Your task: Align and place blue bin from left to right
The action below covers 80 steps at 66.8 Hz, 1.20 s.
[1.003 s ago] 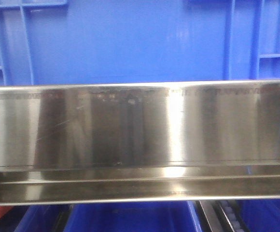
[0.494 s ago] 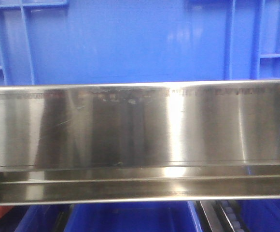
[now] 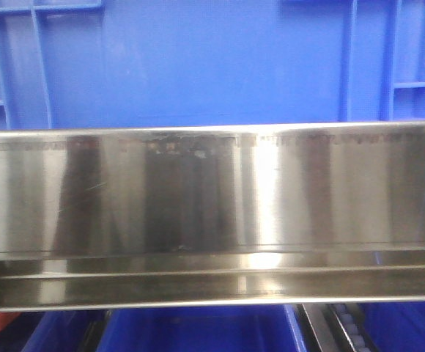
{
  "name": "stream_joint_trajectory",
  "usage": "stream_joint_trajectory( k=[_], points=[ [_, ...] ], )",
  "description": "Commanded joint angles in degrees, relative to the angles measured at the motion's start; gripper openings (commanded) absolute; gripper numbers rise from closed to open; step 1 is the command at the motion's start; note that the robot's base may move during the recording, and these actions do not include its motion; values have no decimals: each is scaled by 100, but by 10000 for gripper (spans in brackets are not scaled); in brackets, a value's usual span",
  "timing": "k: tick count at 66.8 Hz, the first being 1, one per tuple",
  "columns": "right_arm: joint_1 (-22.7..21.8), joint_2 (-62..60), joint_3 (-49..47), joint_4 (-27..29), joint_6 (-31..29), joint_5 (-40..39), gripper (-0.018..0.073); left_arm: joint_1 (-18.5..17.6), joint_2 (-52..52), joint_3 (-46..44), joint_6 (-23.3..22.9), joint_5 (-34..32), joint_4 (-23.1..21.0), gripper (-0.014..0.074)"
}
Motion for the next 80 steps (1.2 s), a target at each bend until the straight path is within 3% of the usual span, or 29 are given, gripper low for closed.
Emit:
stream_joint_trajectory(
  k=[1, 15, 23, 42, 80],
  points=[
    [-188, -134, 43, 73, -39, -152, -69, 32, -20, -12, -4, -105, 9, -111],
    [-1318, -766, 761, 471, -39, -539, -69, 32, -20, -12, -4, -105, 9, -111],
    [-1694, -1231, 1423, 686, -39, -683, -69, 32, -20, -12, -4, -105, 9, -111],
    [-1744, -2228, 2696, 752, -39, -947, -69, 32, -20, -12, -4, -105, 9, -111],
    [-1744, -2228, 2696, 752, -39, -1121, -69, 32, -20, -12, -4, -105, 9, -111]
  ],
)
